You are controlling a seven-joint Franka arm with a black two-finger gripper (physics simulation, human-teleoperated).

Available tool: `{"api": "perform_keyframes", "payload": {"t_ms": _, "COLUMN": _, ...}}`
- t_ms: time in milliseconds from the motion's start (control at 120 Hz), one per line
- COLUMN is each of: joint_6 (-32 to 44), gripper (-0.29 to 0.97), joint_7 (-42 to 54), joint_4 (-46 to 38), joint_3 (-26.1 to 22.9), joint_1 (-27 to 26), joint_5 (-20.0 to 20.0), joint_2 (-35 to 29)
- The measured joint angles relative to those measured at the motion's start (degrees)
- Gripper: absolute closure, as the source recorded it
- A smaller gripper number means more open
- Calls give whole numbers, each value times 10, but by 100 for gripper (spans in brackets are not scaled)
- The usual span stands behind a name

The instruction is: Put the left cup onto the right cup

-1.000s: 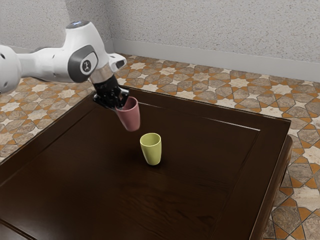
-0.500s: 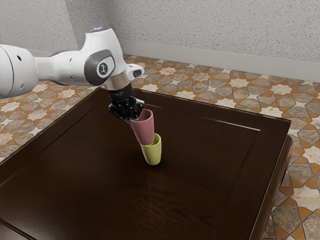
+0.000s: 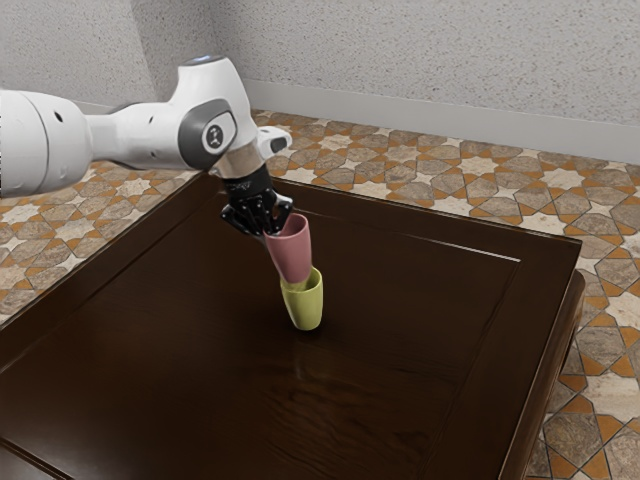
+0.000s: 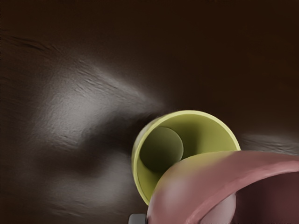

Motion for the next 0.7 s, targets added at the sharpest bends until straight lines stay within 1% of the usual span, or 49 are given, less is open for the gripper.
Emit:
{"api": "perform_keyframes", "payload": {"t_ms": 342, "joint_6": 0, "gripper": 79, "joint_7": 2, "joint_4": 31, "joint_3": 0, "joint_1": 7, "joint_5": -1, "joint_2": 40}}
{"api": "perform_keyframes", "payload": {"t_ms": 700, "joint_6": 1, "gripper": 78, "joint_7": 3, "joint_4": 32, "joint_3": 0, "joint_1": 8, "joint_5": -8, "joint_2": 56}}
